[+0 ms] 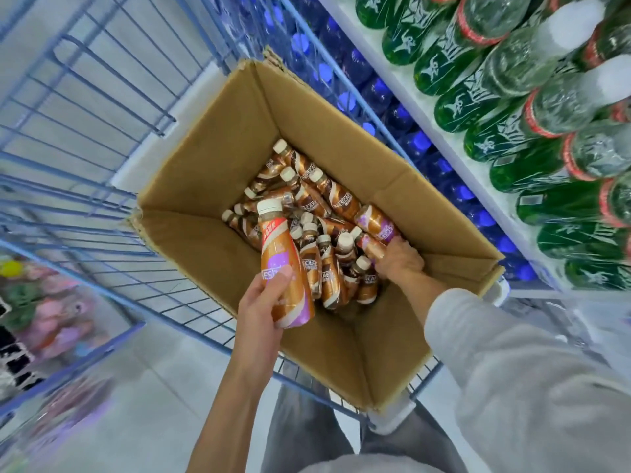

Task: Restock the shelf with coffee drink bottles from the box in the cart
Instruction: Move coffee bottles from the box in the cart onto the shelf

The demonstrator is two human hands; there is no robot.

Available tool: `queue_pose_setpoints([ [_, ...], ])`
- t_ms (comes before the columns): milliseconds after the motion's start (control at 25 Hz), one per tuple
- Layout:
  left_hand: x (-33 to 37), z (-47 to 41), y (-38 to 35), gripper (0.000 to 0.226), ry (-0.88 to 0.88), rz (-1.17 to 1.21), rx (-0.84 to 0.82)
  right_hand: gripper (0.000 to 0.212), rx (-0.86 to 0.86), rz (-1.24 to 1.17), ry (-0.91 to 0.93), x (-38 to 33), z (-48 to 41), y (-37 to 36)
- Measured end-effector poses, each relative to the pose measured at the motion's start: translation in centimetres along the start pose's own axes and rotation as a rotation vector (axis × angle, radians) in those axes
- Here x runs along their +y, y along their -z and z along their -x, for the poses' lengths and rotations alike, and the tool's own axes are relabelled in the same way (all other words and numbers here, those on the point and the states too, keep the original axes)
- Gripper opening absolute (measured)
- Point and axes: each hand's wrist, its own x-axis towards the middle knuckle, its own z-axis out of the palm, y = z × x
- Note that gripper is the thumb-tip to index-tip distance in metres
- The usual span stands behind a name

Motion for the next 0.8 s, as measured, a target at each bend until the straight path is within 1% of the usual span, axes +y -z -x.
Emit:
queue_pose_setpoints([
  [40, 0.1, 0.0, 0.2, 0.048, -0.006, -0.004, -0.006, 0.069, -0.055, 0.019, 0.018, -0.1, 0.5, 1.3],
  [80, 0.3, 0.2, 0.2, 0.051, -0.012, -0.008, -0.01, 0.064, -0.144, 0.006, 0.025, -0.3, 1.3, 2.9],
  [120, 0.4, 0.5, 0.3, 0.054, -0.018, -0.01, -0.011, 0.061, -0.216, -0.038, 0.025, -0.5, 2.3, 4.3],
  [200, 1.1, 1.2, 0.3, 0.059, -0.038, -0.018, -0.02, 0.056, -0.307, -0.231, -0.009, -0.2, 4.9, 6.7],
  [320, 2.0, 2.6, -0.2, 0.052, -0.077, -0.008, -0.045, 0.056, -0.293, -0.536, 0.031, 1.3, 10.1, 9.3],
  [400, 2.8, 3.9, -0.7, 0.046, -0.108, -0.008, -0.081, 0.047, -0.297, -0.835, 0.127, 2.9, 14.1, 10.4],
  [480, 3.4, 5.1, -1.2, 0.04, -0.131, -0.023, -0.124, 0.038, -0.354, -1.138, 0.249, 4.3, 18.4, 11.4],
  [560, 4.0, 6.6, -1.9, 0.037, -0.16, -0.048, -0.183, 0.048, -0.39, -1.368, 0.354, 5.8, 22.5, 11.8],
  [600, 4.2, 7.2, -2.3, 0.04, -0.181, -0.064, -0.215, 0.057, -0.385, -1.453, 0.387, 6.5, 24.1, 11.8],
  [680, 4.3, 8.8, -2.9, 0.053, -0.23, -0.106, -0.276, 0.074, -0.356, -1.582, 0.445, 7.7, 27.3, 12.1],
  [720, 4.4, 9.8, -3.3, 0.059, -0.255, -0.118, -0.309, 0.078, -0.336, -1.642, 0.477, 8.4, 28.8, 12.3],
  [760, 4.3, 10.9, -3.7, 0.063, -0.279, -0.128, -0.347, 0.072, -0.303, -1.695, 0.517, 9.4, 30.3, 12.5],
  [800, 4.2, 12.0, -4.3, 0.063, -0.302, -0.142, -0.387, 0.06, -0.263, -1.738, 0.545, 10.4, 31.8, 12.7],
])
